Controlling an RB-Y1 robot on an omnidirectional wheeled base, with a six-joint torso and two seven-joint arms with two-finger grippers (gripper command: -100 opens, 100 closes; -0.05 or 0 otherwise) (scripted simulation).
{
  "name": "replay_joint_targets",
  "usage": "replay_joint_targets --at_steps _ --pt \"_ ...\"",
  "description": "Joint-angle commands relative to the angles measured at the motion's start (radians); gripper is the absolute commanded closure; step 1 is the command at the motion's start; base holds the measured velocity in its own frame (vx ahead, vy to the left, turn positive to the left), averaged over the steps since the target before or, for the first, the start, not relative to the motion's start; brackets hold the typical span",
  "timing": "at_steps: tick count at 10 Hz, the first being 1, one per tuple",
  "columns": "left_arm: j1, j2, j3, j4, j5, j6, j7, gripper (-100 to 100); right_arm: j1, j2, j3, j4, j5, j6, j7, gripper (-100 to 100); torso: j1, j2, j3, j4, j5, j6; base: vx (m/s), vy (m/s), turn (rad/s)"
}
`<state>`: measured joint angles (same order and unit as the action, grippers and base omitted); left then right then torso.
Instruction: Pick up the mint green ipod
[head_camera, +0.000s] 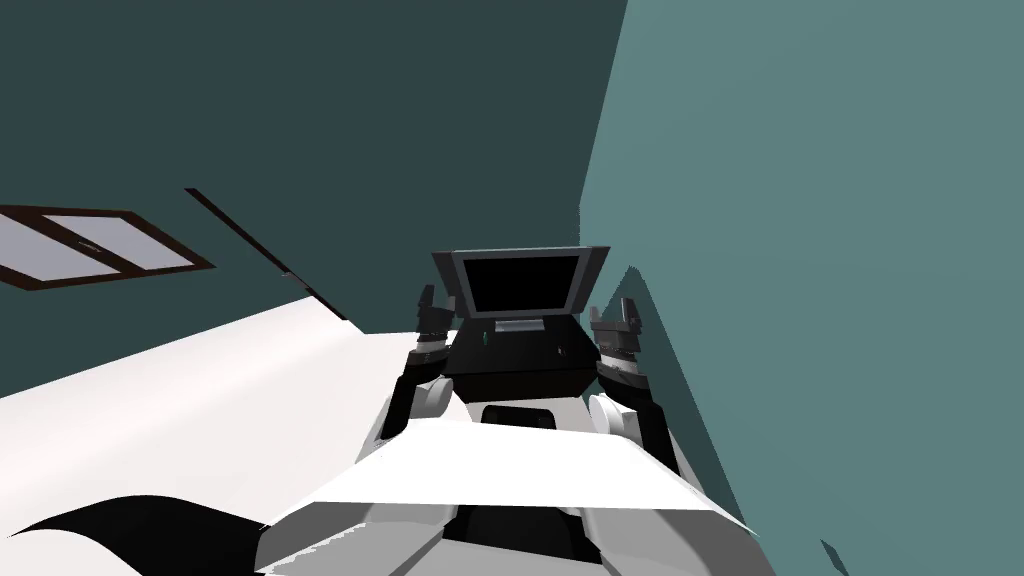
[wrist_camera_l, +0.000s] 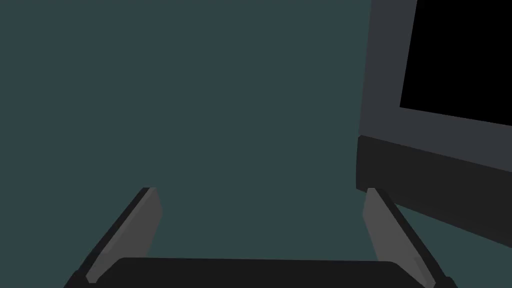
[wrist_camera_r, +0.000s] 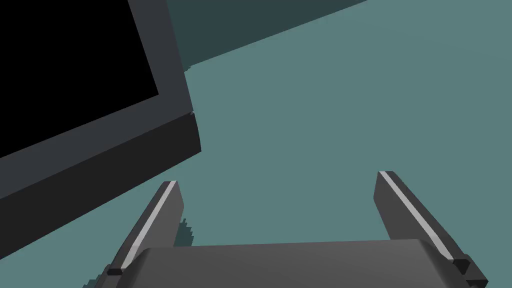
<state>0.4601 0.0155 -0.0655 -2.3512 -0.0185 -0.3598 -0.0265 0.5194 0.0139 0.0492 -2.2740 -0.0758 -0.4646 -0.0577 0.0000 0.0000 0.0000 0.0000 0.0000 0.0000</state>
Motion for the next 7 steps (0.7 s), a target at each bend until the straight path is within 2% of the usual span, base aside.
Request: replay_joint_targets --at_steps 1,3,6,7 --pt "-0.006 0.031 -0.001 0.042 0.037 0.04 0.014 -100 0.0 0.0 0.0 0.0 0.0 0.0 0.0 0 0.0 0.0 0.0 0.0 0.0 0.0 -0.013 0.002 -0.158" --pt "-0.013 0.057 -0.001 0.089 0.077 0.083 0.031 -100 0.0 0.0 0.0 0.0 0.0 0.0 0.0 0 0.001 0.001 0.001 0.0 0.0 0.0 -0.026 0.015 -0.144" --pt "-0.028 0.106 -0.003 0.183 0.157 0.169 0.067 -100 0.0 0.0 0.0 0.0 0.0 0.0 0.0 0 0.002 0.001 0.001 0.0 0.0 0.0 -0.02 0.024 -0.174" --pt "-0.028 0.106 -0.003 0.19 0.159 0.171 0.067 -100 0.0 0.0 0.0 0.0 0.0 0.0 0.0 0 0.002 0.001 0.001 0.0 0.001 0.0 -0.019 0.026 -0.055"
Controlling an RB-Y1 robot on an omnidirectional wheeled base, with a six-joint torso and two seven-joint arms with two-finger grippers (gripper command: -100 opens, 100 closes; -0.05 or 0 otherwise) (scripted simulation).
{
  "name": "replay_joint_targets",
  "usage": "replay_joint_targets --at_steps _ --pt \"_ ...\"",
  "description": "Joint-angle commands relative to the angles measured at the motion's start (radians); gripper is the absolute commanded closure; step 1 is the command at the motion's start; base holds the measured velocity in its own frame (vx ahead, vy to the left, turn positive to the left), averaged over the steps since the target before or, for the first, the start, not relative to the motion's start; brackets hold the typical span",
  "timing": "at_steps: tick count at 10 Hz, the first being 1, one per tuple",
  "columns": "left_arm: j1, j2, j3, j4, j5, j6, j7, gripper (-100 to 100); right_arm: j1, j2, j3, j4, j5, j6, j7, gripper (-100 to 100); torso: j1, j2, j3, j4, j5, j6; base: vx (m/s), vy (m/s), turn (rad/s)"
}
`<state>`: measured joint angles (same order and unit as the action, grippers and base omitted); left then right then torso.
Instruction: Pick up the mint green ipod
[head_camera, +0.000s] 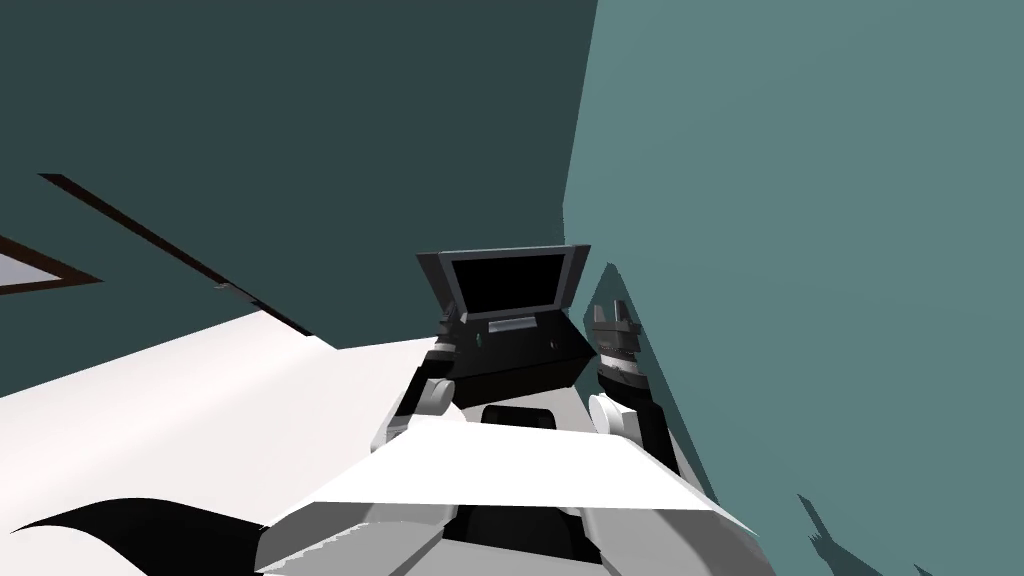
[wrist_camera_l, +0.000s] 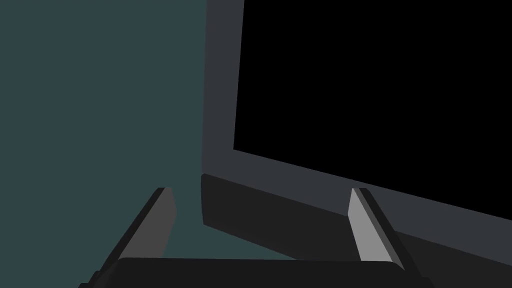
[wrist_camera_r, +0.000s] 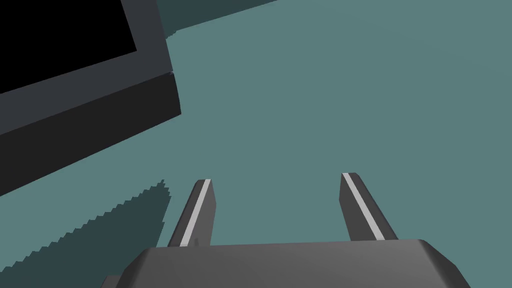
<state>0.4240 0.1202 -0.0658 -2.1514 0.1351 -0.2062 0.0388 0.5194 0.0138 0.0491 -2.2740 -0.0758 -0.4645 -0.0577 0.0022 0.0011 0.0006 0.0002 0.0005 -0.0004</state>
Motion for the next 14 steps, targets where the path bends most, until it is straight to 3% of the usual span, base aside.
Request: replay_joint_targets --at_steps 1,2,3,4,5,6,7,8,9,10,11,12,13,14 --pt "0.002 0.021 -0.004 0.03 0.038 0.05 0.017 -100 0.0 0.0 0.0 0.0 0.0 0.0 0.0 0 0.0 0.0 0.0 0.0 0.0 0.0 -0.015 0.018 -0.114" --pt "-0.005 0.041 -0.005 0.058 0.071 0.075 0.033 -100 0.0 0.0 0.0 0.0 0.0 0.0 0.0 0 -0.001 0.0 0.0 0.0 0.0 0.0 -0.023 0.026 -0.242" --pt "-0.005 0.041 -0.005 0.074 0.073 0.088 0.033 -100 0.0 0.0 0.0 0.0 0.0 0.0 0.0 0 0.0 0.0 0.0 0.0 0.0 0.001 -0.021 0.026 -0.098" --pt "-0.012 0.063 -0.006 0.101 0.11 0.127 0.051 -100 0.0 0.0 0.0 0.0 0.0 0.0 0.0 0 0.0 0.0 0.0 0.0 0.0 0.0 -0.022 0.023 -0.161" --pt "-0.012 0.063 -0.006 0.121 0.11 0.127 0.051 -100 0.0 0.0 0.0 0.0 0.0 0.0 0.0 0 0.0 0.0 0.0 0.0 0.0 0.0 -0.017 0.022 -0.09" --pt "-0.02 0.086 -0.008 0.161 0.15 0.163 0.07 -100 0.0 0.0 0.0 0.0 0.0 0.0 0.0 0 0.0 0.0 0.0 0.0 0.0 0.0 -0.019 0.021 -0.186" --pt "-0.02 0.086 -0.008 0.17 0.15 0.168 0.07 -100 0.0 0.0 0.0 0.0 0.0 0.0 0.0 0 0.0 0.0 0.0 0.0 0.0 0.001 -0.018 0.021 -0.109" --pt "-0.029 0.111 -0.01 0.216 0.19 0.202 0.09 -100 0.0 0.0 0.0 0.0 0.0 0.0 0.0 0 0.0 0.0 0.0 0.0 0.0 0.0 -0.019 0.023 -0.199" --pt "-0.029 0.111 -0.01 0.222 0.19 0.21 0.09 -100 0.0 0.0 0.0 0.0 0.0 0.0 0.0 0 0.0 0.0 0.0 0.0 0.0 0.0 -0.014 0.025 -0.109" --pt "-0.038 0.136 -0.011 0.264 0.232 0.25 0.111 -100 0.0 0.0 0.0 0.0 0.0 0.0 0.0 0 0.0 -0.001 0.0 0.0 0.0 0.0 -0.012 0.027 -0.195" --pt "-0.038 0.136 -0.011 0.276 0.233 0.253 0.111 -100 0.0 0.0 0.0 0.0 0.0 0.0 0.0 0 0.0 -0.001 0.0 0.0 0.0 0.0 -0.014 0.028 -0.134" --pt "-0.048 0.162 -0.013 0.326 0.275 0.29 0.133 -100 0.0 0.0 0.0 0.0 0.0 0.0 0.0 0 0.0 -0.001 0.0 0.0 0.0 0.0 -0.02 0.027 -0.213" --pt "-0.048 0.162 -0.013 0.331 0.276 0.297 0.133 -100 0.0 0.0 0.0 0.0 0.0 0.0 0.0 0 0.0 -0.001 0.0 0.0 0.0 0.0 -0.016 0.026 -0.126" --pt "-0.058 0.189 -0.016 0.38 0.318 0.342 0.156 -100 0.0 0.0 0.0 0.0 0.0 0.0 0.0 0 0.0 -0.001 0.0 0.0 0.0 0.0 -0.017 0.028 -0.298"
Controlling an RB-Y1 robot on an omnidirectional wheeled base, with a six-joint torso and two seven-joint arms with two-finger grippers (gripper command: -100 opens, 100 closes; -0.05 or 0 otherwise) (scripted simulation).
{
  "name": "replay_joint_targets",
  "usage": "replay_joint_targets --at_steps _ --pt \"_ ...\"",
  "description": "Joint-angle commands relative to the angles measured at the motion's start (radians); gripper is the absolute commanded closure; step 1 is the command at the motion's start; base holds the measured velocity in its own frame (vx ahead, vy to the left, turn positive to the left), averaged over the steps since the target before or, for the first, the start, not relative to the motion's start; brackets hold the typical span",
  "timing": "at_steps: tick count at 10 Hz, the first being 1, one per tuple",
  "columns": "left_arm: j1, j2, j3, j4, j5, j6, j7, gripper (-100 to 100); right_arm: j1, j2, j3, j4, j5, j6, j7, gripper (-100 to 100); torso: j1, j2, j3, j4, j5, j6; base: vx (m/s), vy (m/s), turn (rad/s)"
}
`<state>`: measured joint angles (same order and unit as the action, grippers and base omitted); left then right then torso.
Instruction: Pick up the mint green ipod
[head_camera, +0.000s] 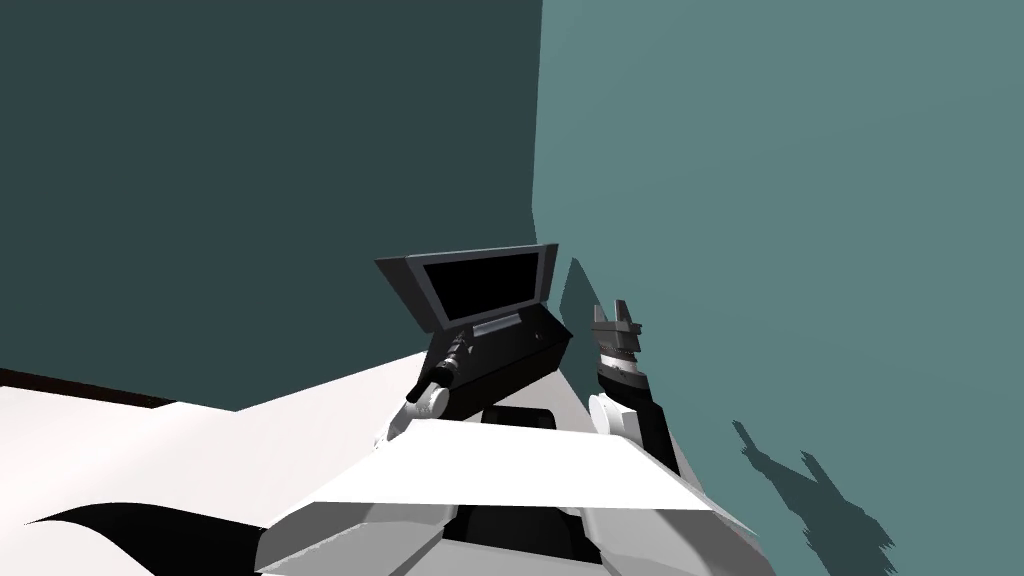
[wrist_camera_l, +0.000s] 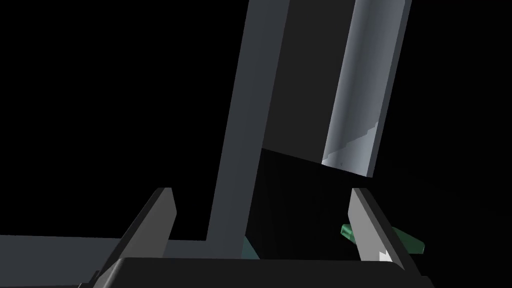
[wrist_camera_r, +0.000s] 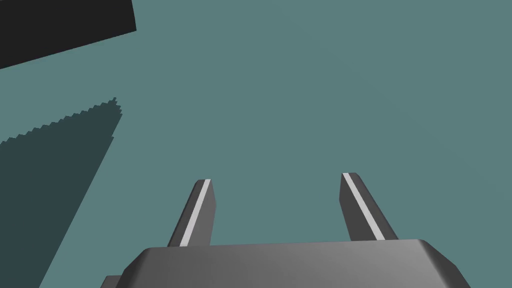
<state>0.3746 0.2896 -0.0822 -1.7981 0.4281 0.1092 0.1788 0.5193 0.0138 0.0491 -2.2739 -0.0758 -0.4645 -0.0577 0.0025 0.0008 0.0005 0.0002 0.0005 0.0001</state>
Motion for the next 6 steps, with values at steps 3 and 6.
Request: replay_joint_targets --at_steps 3,6 --pt "-0.019 0.048 -0.001 0.093 0.073 0.072 0.04 -100 0.0 0.0 0.0 0.0 0.0 0.0 0.0 0 0.0 0.0 0.0 0.0 0.0 0.0 -0.018 0.027 -0.155" --pt "-0.042 0.106 -0.006 0.199 0.164 0.15 0.09 -100 0.0 0.0 0.0 0.0 0.0 0.0 0.0 0 0.0 -0.001 0.0 0.0 0.0 -0.001 -0.012 0.032 -0.213"
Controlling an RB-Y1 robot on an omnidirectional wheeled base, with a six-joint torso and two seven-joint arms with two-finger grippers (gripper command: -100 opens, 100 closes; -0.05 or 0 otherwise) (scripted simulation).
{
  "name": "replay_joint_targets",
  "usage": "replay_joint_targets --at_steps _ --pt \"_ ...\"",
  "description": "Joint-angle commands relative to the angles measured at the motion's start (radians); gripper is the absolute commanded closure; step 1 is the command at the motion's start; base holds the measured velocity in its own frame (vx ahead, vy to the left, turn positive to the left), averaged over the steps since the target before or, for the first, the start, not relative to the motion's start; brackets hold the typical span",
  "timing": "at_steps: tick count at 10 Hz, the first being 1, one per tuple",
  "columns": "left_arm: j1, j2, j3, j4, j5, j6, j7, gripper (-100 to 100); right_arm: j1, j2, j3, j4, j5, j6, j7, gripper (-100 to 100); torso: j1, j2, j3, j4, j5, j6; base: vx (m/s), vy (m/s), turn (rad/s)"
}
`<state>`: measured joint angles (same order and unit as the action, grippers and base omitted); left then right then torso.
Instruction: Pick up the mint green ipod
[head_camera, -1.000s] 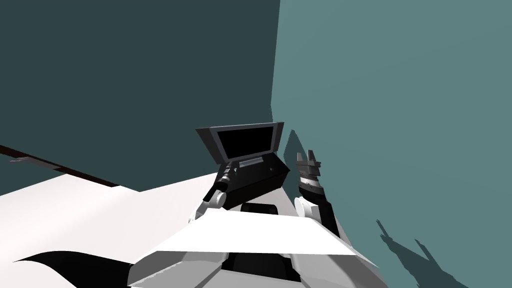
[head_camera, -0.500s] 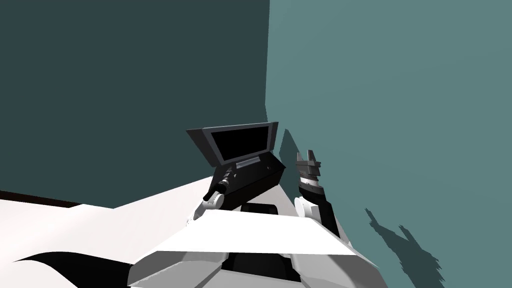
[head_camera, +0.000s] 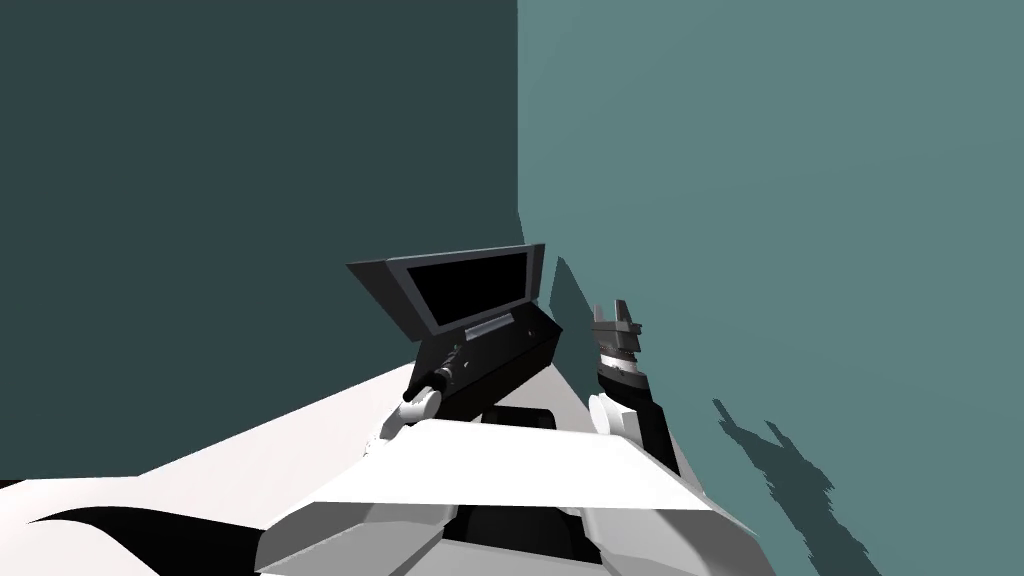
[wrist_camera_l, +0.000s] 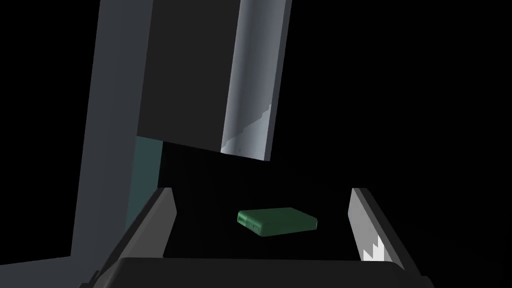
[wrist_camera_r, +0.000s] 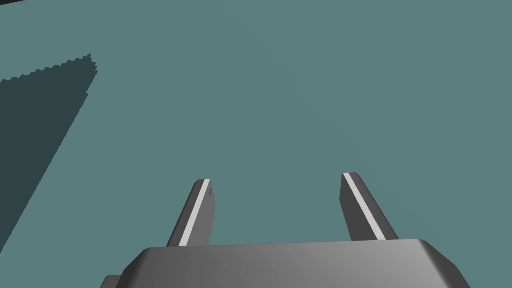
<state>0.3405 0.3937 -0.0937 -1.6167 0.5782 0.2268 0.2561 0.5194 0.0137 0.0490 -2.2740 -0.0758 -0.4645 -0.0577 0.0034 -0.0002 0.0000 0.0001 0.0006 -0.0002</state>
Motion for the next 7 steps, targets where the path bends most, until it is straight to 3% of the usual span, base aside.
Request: replay_joint_targets --at_steps 1,2,3,4,6,7 --pt "-0.008 0.002 0.005 0.03 0.015 0.046 0.013 -100 0.0 0.0 0.0 0.0 0.0 0.0 0.0 0 0.0 0.0 0.0 0.0 0.0 0.0 -0.009 0.032 -0.156" --pt "-0.019 0.031 0.002 0.073 0.061 0.075 0.039 -100 0.0 0.0 0.0 0.0 0.0 0.0 0.0 0 -0.001 0.0 0.0 0.0 0.0 0.0 -0.017 0.028 -0.302" --pt "-0.019 0.031 0.002 0.087 0.061 0.092 0.039 -100 0.0 0.0 0.0 0.0 0.0 0.0 0.0 0 -0.001 0.0 0.0 0.0 0.0 0.0 -0.017 0.03 -0.135" --pt "-0.031 0.061 0.0 0.118 0.099 0.129 0.065 -100 0.0 0.0 0.0 0.0 0.0 0.0 0.0 0 -0.001 0.0 0.0 0.0 0.0 -0.001 -0.02 0.028 -0.265" --pt "-0.031 0.061 0.0 0.148 0.107 0.137 0.065 -100 0.0 0.0 0.0 0.0 0.0 0.0 0.0 0 -0.001 0.001 0.0 0.0 0.0 -0.001 -0.013 0.016 -0.072" --pt "-0.043 0.09 -0.003 0.18 0.148 0.181 0.091 -100 0.0 0.0 0.0 0.0 0.0 0.0 0.0 0 -0.002 0.0 0.0 0.0 0.0 -0.001 -0.013 0.009 -0.229"
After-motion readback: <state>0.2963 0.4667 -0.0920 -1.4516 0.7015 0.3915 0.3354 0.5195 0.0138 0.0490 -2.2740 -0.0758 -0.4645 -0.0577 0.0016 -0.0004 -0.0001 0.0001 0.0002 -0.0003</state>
